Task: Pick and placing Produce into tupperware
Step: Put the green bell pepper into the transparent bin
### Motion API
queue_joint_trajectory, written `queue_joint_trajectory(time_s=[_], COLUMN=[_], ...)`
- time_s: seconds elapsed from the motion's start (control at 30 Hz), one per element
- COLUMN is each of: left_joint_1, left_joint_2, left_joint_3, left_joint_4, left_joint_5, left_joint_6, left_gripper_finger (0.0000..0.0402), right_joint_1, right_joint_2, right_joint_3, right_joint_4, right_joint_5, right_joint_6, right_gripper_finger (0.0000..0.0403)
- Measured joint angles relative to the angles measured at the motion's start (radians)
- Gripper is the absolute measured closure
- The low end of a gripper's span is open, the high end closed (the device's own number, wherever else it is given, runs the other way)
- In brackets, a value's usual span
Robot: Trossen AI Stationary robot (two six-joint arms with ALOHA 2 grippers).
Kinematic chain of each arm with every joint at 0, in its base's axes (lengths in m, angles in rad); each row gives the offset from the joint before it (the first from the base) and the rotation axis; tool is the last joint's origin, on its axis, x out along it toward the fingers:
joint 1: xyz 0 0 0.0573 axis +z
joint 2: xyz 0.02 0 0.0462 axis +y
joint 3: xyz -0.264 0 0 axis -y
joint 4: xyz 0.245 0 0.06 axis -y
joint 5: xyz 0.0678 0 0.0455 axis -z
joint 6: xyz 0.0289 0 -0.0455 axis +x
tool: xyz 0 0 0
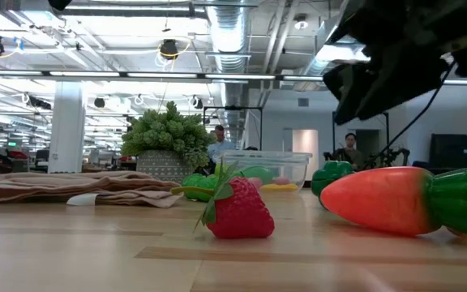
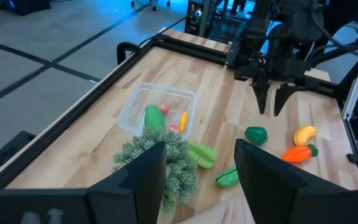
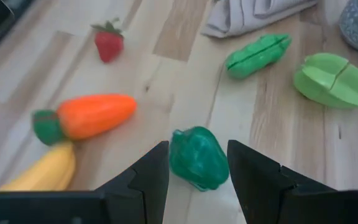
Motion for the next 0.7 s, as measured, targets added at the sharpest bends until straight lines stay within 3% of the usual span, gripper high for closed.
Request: queue_joint_trajectory(time_s=[0.17, 0.4, 0.7], left_joint_1=[0.000, 0.000, 0.000], left_joint_2=[0.000, 0.000, 0.000], left_joint_3=[0.000, 0.000, 0.000], left_joint_4=[0.000, -0.001, -0.004], left_joint_5=[-0.001, -0.025, -0.046], left_joint_6=[-0.017, -0.029, -0.040], left_gripper_finger=[0.0221, 0.0221, 0.0221], right_joint_1=[-0.025, -0.066, -0.097], right_joint_2=[0.062, 0.131, 0.131], right_joint_3=[0.057, 0.139, 0.155], right_joint_4=[-0.032, -0.111, -0.168], right_joint_5=[0.000, 0.000, -0.044], right_joint_6=[-0.011, -0.154, -0.282], right_gripper_finger=[0.0241, 0.0193, 0.0154])
